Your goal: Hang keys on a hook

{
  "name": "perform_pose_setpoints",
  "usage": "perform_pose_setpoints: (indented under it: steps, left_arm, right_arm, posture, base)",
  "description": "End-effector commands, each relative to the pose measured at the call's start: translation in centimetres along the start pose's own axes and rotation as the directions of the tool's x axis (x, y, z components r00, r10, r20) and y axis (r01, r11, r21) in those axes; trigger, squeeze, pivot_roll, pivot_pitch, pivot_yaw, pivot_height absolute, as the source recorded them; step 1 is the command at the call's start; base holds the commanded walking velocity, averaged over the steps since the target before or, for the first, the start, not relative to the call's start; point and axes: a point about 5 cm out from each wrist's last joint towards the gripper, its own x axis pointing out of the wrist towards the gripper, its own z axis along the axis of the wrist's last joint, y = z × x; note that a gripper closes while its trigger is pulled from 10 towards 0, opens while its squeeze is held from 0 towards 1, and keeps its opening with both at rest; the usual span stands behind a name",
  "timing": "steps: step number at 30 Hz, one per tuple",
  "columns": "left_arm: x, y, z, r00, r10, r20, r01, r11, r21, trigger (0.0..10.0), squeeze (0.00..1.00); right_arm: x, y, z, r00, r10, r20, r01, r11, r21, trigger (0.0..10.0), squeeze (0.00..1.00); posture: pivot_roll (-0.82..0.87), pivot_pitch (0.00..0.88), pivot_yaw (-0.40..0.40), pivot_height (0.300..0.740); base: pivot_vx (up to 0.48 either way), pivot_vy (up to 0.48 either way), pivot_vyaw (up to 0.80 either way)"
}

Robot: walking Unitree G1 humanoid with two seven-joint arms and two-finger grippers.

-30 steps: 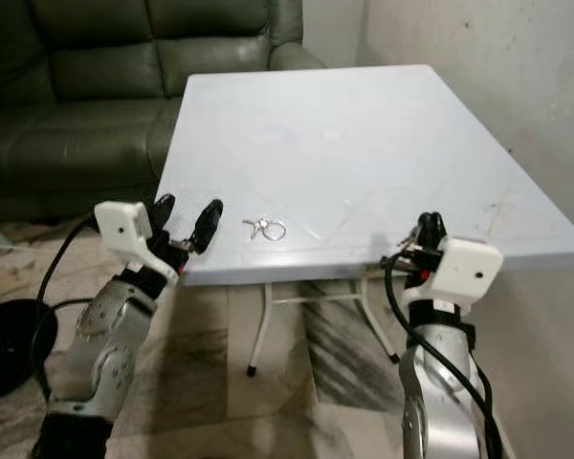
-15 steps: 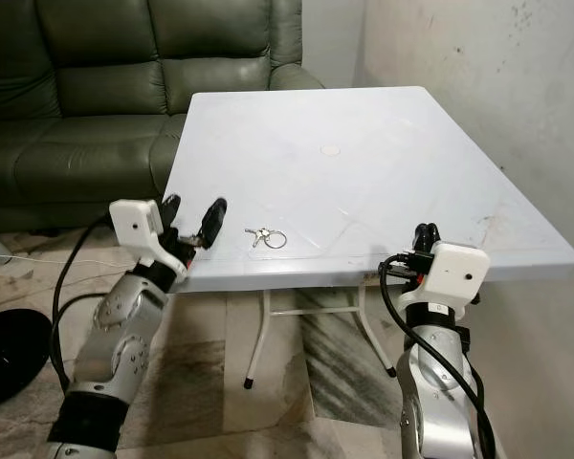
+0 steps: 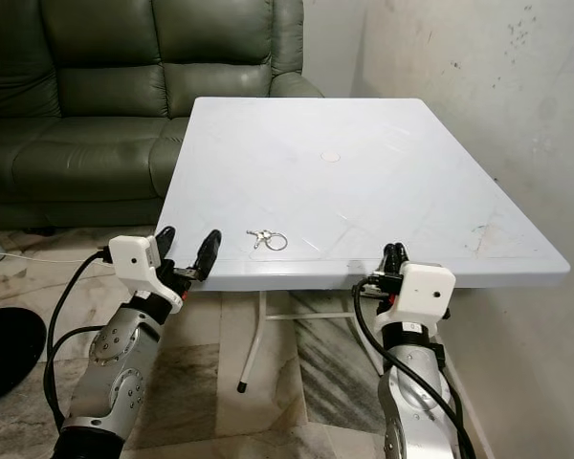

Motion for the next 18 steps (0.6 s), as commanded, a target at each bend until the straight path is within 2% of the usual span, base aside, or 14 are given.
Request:
perform_pose_setpoints:
  steps: [1,6,18]
  left_arm:
    - [0.09,-0.01,0.42,1.0,0.005,0.02,-0.005,1.0,0.011,10.0,0.0]
    - [0.08,-0.07,0.51,1.0,0.008,0.028,-0.008,1.0,0.006,10.0,0.0]
    - [0.61,0.34,0.83,0.999,0.021,0.032,-0.022,1.0,0.014,10.0,0.0]
  right_arm:
    - [0.23,0.21,0.42,1.0,0.009,0.017,-0.009,1.0,0.001,10.0,0.0]
    - [0.33,0.15,0.5,1.0,0.015,0.005,-0.015,1.0,-0.016,10.0,0.0]
    - [0.94,0.15,0.51,1.0,0.019,-0.006,-0.019,1.0,-0.017,10.0,0.0]
  posture:
    - [-0.05,0.028,-0.047,0.74]
    - [-0.05,0.027,-0.053,0.74]
    - [-0.05,0.016,-0.055,0.74]
  base:
    - [0.0,0.0,0.0]
    - [0.0,0.0,0.0]
    - [0.0,0.0,-0.77]
